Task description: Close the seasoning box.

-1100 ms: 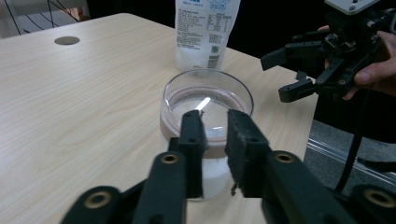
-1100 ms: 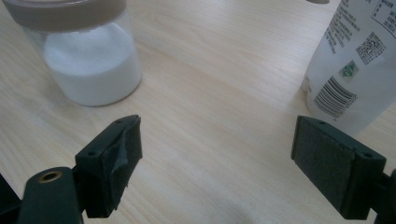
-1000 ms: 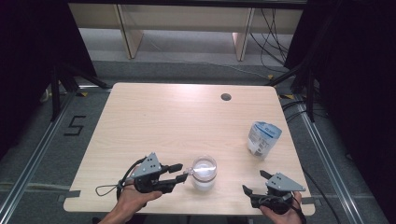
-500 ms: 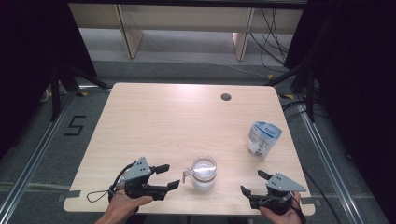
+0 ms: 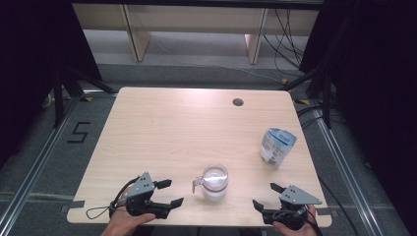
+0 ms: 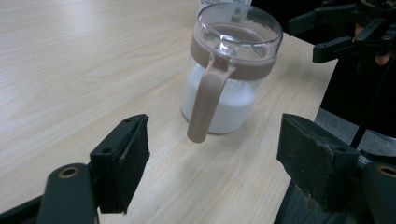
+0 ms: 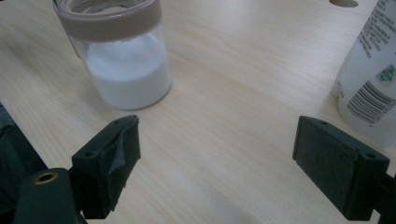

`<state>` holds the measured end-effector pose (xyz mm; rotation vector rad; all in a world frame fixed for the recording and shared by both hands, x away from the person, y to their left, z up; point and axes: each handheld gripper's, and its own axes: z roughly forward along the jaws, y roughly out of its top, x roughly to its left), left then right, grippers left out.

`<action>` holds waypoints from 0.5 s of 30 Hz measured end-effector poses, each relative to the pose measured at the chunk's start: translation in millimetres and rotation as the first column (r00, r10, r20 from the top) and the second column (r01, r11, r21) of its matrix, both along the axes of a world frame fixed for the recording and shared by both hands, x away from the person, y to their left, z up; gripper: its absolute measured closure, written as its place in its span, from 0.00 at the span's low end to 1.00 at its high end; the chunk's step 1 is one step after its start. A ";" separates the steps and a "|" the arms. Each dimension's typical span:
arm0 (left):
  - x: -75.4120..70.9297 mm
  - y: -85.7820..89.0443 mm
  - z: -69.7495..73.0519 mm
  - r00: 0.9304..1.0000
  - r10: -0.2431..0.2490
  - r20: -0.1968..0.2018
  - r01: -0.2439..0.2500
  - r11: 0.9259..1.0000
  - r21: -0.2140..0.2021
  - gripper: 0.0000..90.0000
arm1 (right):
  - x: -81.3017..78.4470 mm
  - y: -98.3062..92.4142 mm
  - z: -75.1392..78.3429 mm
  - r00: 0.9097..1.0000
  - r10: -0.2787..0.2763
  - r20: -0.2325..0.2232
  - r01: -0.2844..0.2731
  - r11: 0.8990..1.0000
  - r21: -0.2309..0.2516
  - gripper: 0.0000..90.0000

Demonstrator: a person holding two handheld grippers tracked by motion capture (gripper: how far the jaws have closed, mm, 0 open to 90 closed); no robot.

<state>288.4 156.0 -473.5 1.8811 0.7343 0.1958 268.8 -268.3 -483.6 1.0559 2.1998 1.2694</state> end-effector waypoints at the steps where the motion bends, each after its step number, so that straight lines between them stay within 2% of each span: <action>1: -0.2 0.7 -1.4 1.000 -0.004 -0.003 0.004 1.000 -0.003 0.26 | -1.3 -0.8 0.4 1.000 -0.009 -0.009 0.009 1.000 -0.015 0.18; 4: -0.8 1.7 -4.6 1.000 -0.005 -0.009 0.006 1.000 0.001 0.26 | -4.9 -0.6 -0.2 0.999 -0.023 -0.036 0.023 1.000 -0.004 0.18; 5: -1.4 2.3 -5.2 1.000 -0.002 -0.013 0.002 1.000 0.008 0.26 | -2.4 -2.0 -1.4 1.000 0.002 -0.005 -0.002 1.000 -0.010 0.18; 6: -1.5 2.8 -6.0 1.000 -0.005 -0.014 0.005 1.000 0.008 0.26 | -3.6 -2.1 -1.5 1.000 0.001 -0.020 -0.001 1.000 -0.009 0.18; 7: -0.9 4.2 -6.8 1.000 -0.007 -0.011 0.007 1.000 0.025 0.26 | -5.1 -2.5 -1.1 1.000 -0.008 -0.029 0.008 1.000 -0.010 0.18; 8: -3.7 3.2 -8.1 0.999 0.012 -0.033 -0.012 1.000 0.008 0.26 | -5.8 -3.2 -1.6 1.000 -0.004 -0.015 0.004 1.000 -0.021 0.18; 9: -3.7 3.2 -8.1 0.999 0.012 -0.033 -0.012 1.000 0.008 0.25 | -8.0 -2.7 -1.6 0.999 -0.024 -0.030 0.024 1.000 -0.014 0.18; 11: -3.1 4.7 -9.7 1.000 -0.002 -0.024 0.002 1.000 0.024 0.25 | -7.4 -3.4 -2.1 1.000 -0.006 -0.031 0.006 1.000 -0.016 0.18; 12: -3.8 4.3 -11.0 0.999 0.002 -0.033 -0.001 1.000 0.017 0.25 | -9.1 -3.4 -2.5 0.998 -0.017 -0.052 0.016 1.000 -0.016 0.18; 14: -3.5 5.2 -12.6 1.000 -0.008 -0.021 0.008 0.999 0.038 0.25 | -9.3 -3.5 -2.9 0.999 -0.014 -0.050 0.013 1.000 -0.020 0.18; 15: -4.1 4.1 -14.2 1.000 -0.002 -0.031 0.003 1.000 0.023 0.25 | -8.5 -3.9 -3.9 0.999 -0.003 -0.039 0.002 1.000 -0.017 0.18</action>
